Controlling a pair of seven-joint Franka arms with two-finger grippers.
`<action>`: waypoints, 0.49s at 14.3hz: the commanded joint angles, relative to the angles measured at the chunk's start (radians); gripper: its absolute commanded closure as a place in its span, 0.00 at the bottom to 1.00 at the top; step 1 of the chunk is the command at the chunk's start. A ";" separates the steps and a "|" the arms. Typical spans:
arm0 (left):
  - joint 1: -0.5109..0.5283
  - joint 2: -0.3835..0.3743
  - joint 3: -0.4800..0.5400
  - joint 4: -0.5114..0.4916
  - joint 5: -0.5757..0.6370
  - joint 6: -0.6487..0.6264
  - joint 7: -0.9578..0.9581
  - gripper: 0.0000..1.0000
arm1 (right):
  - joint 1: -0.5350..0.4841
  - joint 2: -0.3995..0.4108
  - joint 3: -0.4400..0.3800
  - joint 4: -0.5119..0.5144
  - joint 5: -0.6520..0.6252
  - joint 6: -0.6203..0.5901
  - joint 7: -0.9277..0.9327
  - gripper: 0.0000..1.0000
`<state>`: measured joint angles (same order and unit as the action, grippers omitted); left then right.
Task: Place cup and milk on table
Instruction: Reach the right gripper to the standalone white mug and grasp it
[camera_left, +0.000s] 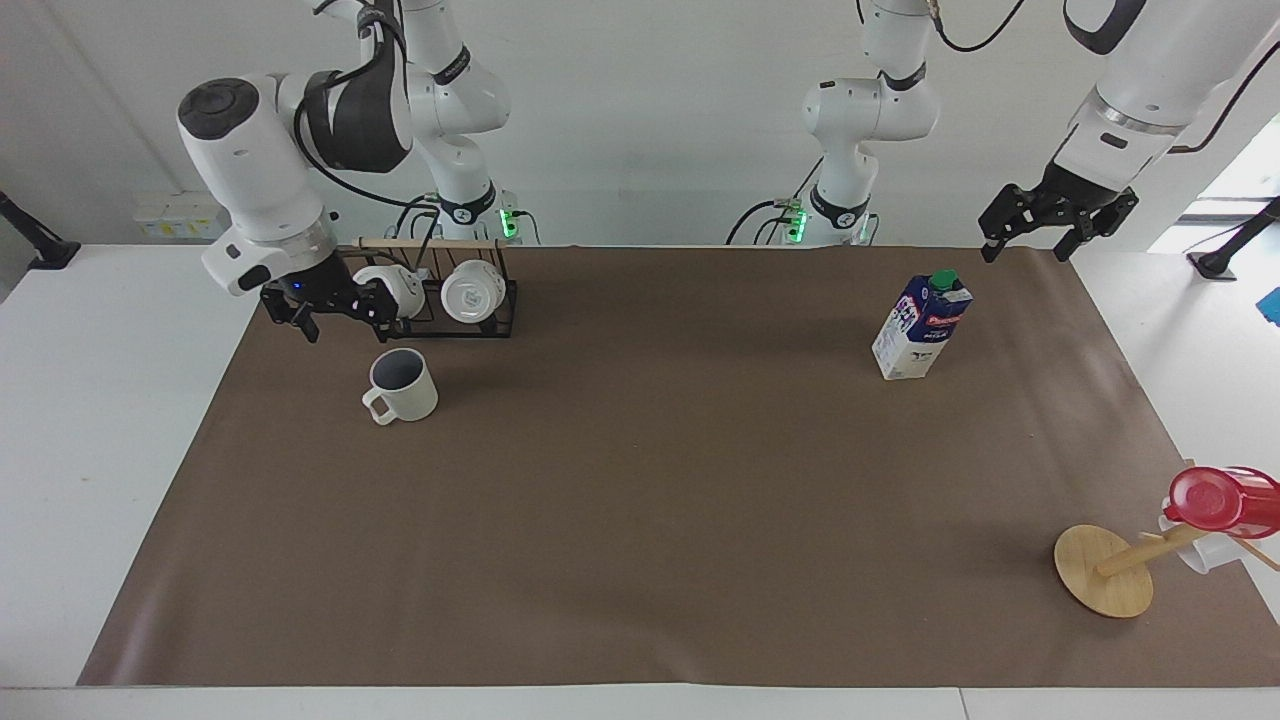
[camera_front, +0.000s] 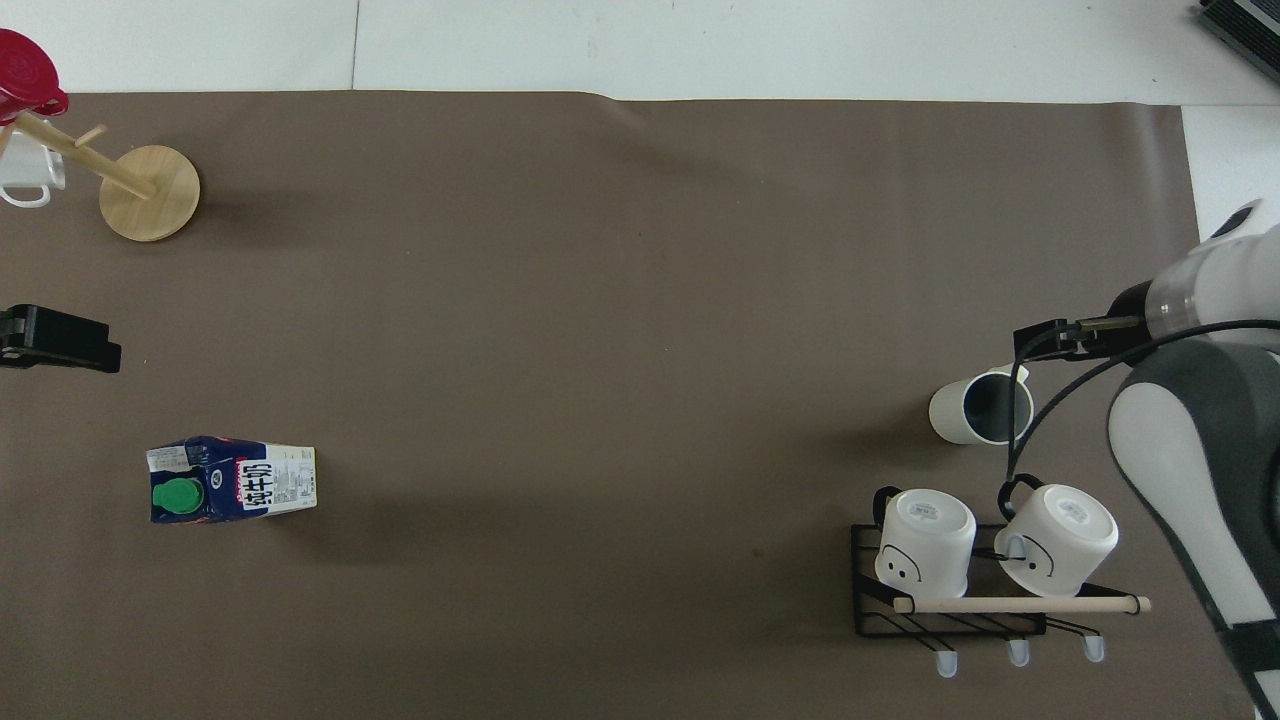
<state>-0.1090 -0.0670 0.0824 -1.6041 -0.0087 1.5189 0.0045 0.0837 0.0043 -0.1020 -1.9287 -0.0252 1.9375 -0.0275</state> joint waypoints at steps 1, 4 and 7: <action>0.003 -0.002 -0.004 0.013 0.023 -0.016 -0.006 0.00 | 0.028 0.022 0.001 -0.068 0.018 0.090 0.003 0.00; 0.003 0.000 -0.004 0.013 0.023 -0.016 -0.006 0.00 | 0.034 0.020 0.001 -0.144 0.016 0.139 0.001 0.00; 0.003 0.000 -0.004 0.013 0.023 -0.016 -0.006 0.00 | 0.051 0.026 0.001 -0.209 0.018 0.214 0.003 0.00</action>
<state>-0.1090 -0.0670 0.0824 -1.6041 -0.0087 1.5189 0.0045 0.1232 0.0484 -0.1019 -2.0796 -0.0246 2.0957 -0.0270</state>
